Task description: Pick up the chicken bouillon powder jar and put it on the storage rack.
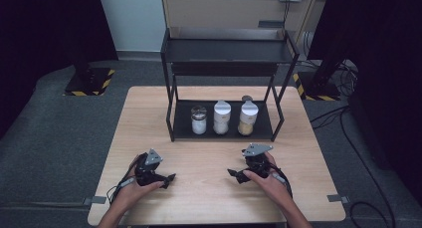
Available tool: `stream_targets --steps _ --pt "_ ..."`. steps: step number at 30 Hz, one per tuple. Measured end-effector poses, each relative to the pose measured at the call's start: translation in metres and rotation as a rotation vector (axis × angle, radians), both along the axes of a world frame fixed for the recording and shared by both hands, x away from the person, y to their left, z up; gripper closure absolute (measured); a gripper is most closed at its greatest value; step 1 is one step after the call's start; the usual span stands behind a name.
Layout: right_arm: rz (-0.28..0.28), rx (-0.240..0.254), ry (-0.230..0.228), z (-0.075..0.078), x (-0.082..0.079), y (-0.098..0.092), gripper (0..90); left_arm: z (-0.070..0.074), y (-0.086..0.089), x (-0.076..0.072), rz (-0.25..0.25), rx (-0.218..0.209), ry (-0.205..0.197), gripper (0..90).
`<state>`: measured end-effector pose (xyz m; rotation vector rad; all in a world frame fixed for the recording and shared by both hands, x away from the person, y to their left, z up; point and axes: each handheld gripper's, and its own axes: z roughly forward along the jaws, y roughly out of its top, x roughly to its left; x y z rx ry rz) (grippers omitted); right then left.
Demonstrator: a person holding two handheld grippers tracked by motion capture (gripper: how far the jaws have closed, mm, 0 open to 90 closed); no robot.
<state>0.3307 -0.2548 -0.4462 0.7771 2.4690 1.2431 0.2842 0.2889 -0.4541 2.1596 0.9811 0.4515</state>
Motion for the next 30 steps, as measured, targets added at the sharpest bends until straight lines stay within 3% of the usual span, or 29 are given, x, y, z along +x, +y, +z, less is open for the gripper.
stream_targets --steps 30 --pt "-0.07 -0.061 0.038 -0.01 0.008 -0.02 4.0 0.0 0.0 0.0 -0.003 0.001 0.0 0.0"
